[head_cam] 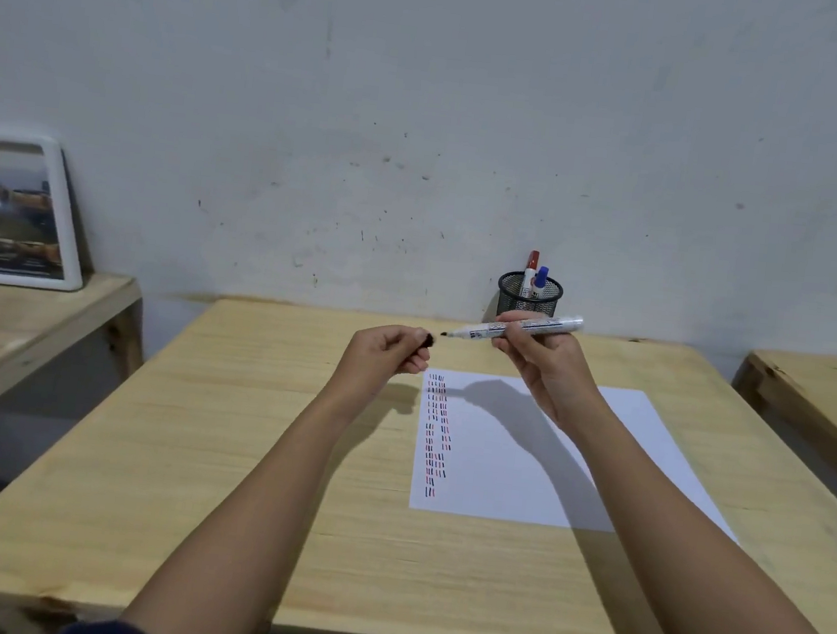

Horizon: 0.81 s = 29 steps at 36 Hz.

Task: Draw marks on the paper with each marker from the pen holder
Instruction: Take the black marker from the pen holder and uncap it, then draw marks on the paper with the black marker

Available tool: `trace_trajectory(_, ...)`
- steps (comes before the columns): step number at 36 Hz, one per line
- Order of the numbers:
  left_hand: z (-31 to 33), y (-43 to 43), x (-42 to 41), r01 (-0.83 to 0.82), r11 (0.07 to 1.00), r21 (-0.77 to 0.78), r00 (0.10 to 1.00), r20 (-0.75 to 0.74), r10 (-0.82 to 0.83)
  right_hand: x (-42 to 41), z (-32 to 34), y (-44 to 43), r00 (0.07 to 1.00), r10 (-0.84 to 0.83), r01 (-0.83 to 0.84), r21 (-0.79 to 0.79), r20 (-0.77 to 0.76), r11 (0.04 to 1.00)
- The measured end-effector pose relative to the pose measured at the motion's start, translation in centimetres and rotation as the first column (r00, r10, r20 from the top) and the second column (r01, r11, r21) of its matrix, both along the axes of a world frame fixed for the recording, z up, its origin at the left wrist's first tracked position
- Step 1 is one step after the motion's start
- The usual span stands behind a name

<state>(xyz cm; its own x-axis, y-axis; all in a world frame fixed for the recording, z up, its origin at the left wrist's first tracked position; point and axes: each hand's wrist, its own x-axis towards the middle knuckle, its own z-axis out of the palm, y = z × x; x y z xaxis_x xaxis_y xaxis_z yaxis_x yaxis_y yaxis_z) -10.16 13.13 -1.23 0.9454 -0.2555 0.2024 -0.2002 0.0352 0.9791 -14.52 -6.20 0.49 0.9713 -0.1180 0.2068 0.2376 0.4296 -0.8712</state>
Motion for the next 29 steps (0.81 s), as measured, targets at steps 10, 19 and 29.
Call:
trace_trajectory(10, -2.6, 2.5, 0.8, -0.228, 0.837, 0.497, 0.974, 0.126, 0.19, 0.6, -2.5, -1.1, 0.964, -0.216, 0.245, 0.2, -0.155, 0.949)
trace_trajectory(19, -3.5, 1.6, 2.1, -0.194, 0.665, 0.721, 0.98, 0.172, 0.1, 0.9, -3.9, -0.7, 0.941, -0.242, 0.282, 0.154, -0.236, 0.947)
trace_trajectory(29, -3.9, 1.4, 2.3, -0.195, 0.657, 0.728, 0.979, 0.181, 0.09, 0.9, -4.1, -1.0, 0.93, -0.255, 0.3, 0.144, -0.265, 0.943)
